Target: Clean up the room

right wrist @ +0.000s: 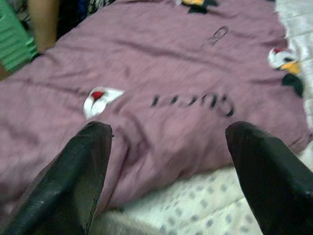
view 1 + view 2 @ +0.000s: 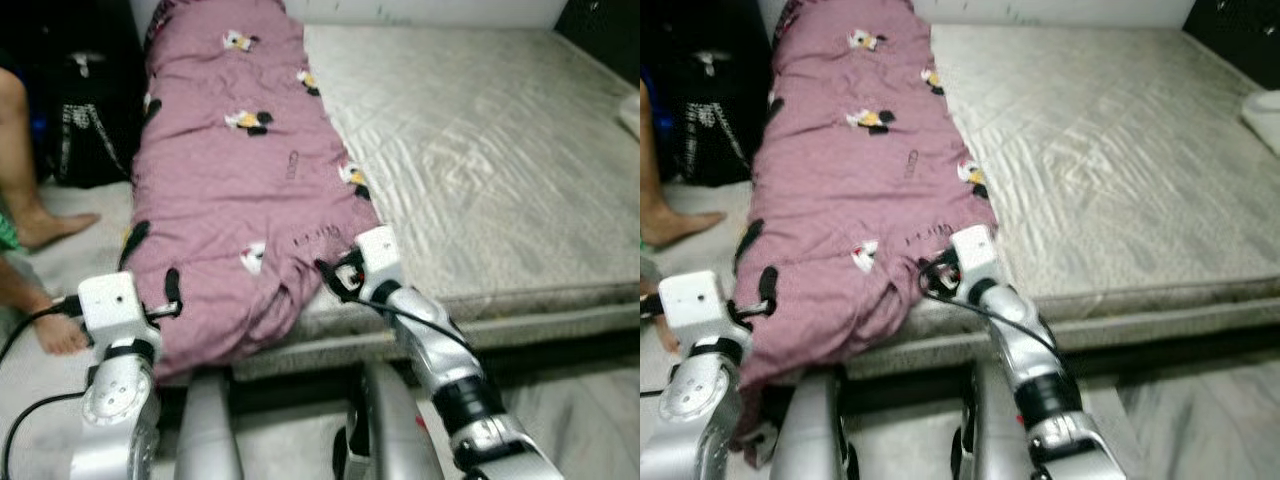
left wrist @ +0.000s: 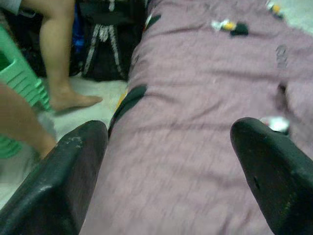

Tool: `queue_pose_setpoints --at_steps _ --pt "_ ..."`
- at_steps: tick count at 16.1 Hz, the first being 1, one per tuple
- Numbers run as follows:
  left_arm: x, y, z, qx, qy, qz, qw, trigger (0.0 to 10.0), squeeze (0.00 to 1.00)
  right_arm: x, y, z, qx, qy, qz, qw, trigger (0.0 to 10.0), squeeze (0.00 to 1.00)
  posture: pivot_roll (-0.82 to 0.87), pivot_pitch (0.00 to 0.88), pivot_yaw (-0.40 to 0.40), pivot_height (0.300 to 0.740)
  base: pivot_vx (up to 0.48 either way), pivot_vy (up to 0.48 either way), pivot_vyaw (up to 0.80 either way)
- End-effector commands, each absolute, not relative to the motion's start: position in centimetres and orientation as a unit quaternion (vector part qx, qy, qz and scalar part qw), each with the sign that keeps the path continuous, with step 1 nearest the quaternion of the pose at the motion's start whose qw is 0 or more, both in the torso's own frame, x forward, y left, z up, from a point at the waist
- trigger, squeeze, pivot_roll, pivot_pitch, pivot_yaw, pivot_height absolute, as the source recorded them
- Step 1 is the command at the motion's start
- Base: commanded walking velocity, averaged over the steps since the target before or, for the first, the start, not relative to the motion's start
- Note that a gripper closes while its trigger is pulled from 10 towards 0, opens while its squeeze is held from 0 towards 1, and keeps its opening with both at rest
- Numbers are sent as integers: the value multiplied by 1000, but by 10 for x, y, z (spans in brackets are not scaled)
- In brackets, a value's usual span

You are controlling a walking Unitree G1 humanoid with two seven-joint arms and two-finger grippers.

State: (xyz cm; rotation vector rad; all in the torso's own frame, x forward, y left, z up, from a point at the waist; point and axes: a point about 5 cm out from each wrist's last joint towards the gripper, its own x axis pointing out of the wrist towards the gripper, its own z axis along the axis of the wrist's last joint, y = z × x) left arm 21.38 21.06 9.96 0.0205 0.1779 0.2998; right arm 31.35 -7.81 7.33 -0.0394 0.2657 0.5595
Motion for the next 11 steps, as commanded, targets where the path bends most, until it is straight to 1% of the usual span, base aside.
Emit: queue_pose_setpoints --at_steps 1,3,6,9,10,11 --pt "209 216 104 19 87 168 982 10000 0 316 -76 74 -27 134 284 949 10000 0 85 78 -68 522 0 0 0" --pt "203 218 107 21 86 176 980 10000 0 318 -72 74 -32 134 293 946 10000 0 113 102 -82 522 0 0 0" --pt "187 220 111 21 89 200 975 10000 0 324 -56 75 -31 135 307 942 10000 0 160 133 -105 522 0 0 0" --pt "162 219 112 28 104 217 970 10000 0 329 -23 85 -7 125 319 939 10000 0 206 174 -116 522 0 0 0" --pt "156 218 112 27 109 218 969 10000 0 330 -11 91 13 118 321 940 10000 0 214 189 -113 522 0 0 0" --pt "153 217 113 28 111 218 969 10000 0 329 -8 93 20 115 321 940 10000 0 219 199 -110 522 0 0 0"
